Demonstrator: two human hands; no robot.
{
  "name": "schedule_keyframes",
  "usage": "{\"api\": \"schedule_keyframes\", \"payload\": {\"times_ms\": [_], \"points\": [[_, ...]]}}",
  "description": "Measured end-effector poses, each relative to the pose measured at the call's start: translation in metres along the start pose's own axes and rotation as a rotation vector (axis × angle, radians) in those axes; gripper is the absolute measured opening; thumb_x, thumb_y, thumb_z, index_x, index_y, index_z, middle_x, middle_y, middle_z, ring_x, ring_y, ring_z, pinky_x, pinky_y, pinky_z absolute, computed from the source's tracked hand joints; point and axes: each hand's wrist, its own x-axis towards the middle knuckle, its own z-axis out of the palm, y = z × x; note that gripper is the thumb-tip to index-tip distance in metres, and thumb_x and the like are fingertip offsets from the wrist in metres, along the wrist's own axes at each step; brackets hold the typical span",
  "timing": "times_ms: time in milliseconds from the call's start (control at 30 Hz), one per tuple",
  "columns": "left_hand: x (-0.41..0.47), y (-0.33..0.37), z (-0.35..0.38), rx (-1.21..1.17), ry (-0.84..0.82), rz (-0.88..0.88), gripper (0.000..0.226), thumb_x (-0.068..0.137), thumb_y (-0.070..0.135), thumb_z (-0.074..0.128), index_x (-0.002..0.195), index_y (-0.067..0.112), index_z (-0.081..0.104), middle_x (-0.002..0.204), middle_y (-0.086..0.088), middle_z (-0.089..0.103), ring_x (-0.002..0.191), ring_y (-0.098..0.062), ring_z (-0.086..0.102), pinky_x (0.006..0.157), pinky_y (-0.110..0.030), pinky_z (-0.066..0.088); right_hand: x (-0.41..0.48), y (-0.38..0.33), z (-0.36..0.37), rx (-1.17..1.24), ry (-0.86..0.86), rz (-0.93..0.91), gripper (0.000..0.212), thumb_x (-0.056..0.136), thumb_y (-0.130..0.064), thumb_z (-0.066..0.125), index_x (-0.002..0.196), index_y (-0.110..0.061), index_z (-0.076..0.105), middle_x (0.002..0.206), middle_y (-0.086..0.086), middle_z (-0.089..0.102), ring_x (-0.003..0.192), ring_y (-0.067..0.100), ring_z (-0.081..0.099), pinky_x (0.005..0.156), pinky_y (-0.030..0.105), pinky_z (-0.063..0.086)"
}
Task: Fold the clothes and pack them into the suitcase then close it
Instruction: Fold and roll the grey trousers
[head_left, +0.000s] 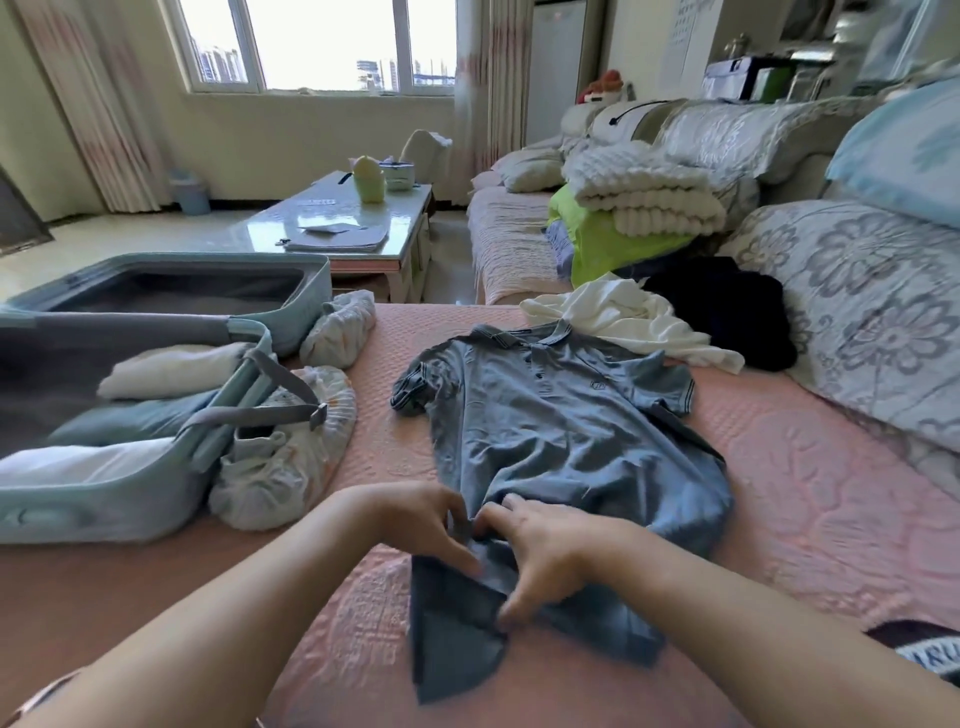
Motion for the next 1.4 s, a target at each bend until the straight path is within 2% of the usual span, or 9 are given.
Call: {"api": "schedule_keyframes", "payload": {"times_ms": [167,333,433,567,633,900,1133,1233,1400], "points": [[-0.013,-0.002,0.012,0.029,0.071,0.035,0.062,0.068,0.054,0.082,0.121,0.033,0.059,0.096,0.014,0.06,0.088,-0.011,0.057,0.074,-0.022,0.041,-0.013,0.013,0.001,-0.106,0.002,0.057,0.074,0.078,-0.011,0.066,0.14,-0.035,0.034,0.125,0.003,0.043,0.112,0.026,0.052,0.082,0.036,0.046],[-0.008,0.01,0.017,-0.168,0.421,0.236,0.015,0.075,0.016,0.073,0.086,0.026,0.07,0.073,0.014,0.062,0.064,0.0,0.053,0.062,-0.012,0.04,-0.02,0.045,-0.019,-0.343,0.355,0.176,0.032,0.09,-0.006,0.049,0.11,-0.026,0.064,0.116,0.001,0.065,0.11,0.026,0.063,0.076,0.029,0.045],[-0.005,0.029,0.015,-0.446,0.533,0.331,0.015,0.075,0.029,0.078,0.08,0.035,0.066,0.075,0.018,0.063,0.065,0.0,0.055,0.068,-0.025,0.052,-0.032,0.075,-0.036,-0.564,0.384,0.352,0.033,0.096,-0.006,0.047,0.118,-0.023,0.065,0.124,-0.001,0.064,0.115,0.022,0.063,0.081,0.03,0.05],[-0.009,0.051,0.027,-0.154,0.127,0.18,0.072,0.064,0.059,0.083,0.124,0.035,0.05,0.12,0.013,0.05,0.103,-0.011,0.052,0.092,-0.03,0.048,-0.045,0.099,-0.022,-0.519,0.161,0.526,0.048,0.088,-0.022,0.057,0.135,-0.023,0.051,0.136,0.005,0.052,0.125,0.026,0.051,0.099,0.038,0.046],[-0.002,0.052,0.04,0.048,0.148,0.159,0.096,0.06,0.06,0.083,0.139,0.03,0.038,0.129,0.007,0.042,0.115,-0.013,0.043,0.101,-0.029,0.041,-0.044,0.099,-0.011,-0.342,0.182,0.407,0.073,0.08,-0.031,0.059,0.149,-0.033,0.033,0.142,0.003,0.038,0.133,0.026,0.036,0.111,0.039,0.033],[0.005,0.042,0.006,0.066,0.246,0.211,0.026,0.082,0.007,0.059,0.099,0.022,0.071,0.097,0.003,0.069,0.086,-0.019,0.066,0.076,-0.031,0.057,-0.041,0.082,-0.004,-0.074,0.379,0.1,0.045,0.084,-0.005,0.053,0.118,-0.031,0.066,0.113,-0.008,0.058,0.111,0.019,0.056,0.085,0.026,0.035],[-0.018,-0.008,-0.035,0.673,-0.38,-0.401,0.04,0.078,0.042,0.076,0.109,0.018,0.074,0.098,0.001,0.068,0.092,-0.02,0.064,0.088,-0.031,0.053,-0.047,0.071,-0.013,0.326,0.43,0.06,0.017,0.084,-0.032,0.071,0.101,-0.032,0.071,0.082,-0.02,0.057,0.073,-0.009,0.054,0.062,0.005,0.034],[-0.012,0.017,-0.028,0.634,-0.198,-0.228,0.036,0.081,0.048,0.07,0.095,0.016,0.075,0.088,0.001,0.068,0.084,-0.018,0.059,0.088,-0.03,0.052,-0.057,0.082,-0.017,0.331,0.402,0.136,0.009,0.085,-0.029,0.065,0.091,-0.033,0.07,0.086,-0.019,0.062,0.08,-0.001,0.059,0.069,0.014,0.044],[0.01,0.075,0.004,0.202,0.249,0.287,0.072,0.071,0.039,0.081,0.133,0.023,0.049,0.129,0.002,0.047,0.121,-0.019,0.043,0.097,-0.029,0.039,-0.079,0.107,-0.009,0.125,0.214,0.269,0.019,0.079,-0.015,0.057,0.074,-0.032,0.063,0.08,-0.013,0.061,0.081,0.01,0.06,0.07,0.025,0.052]]}}
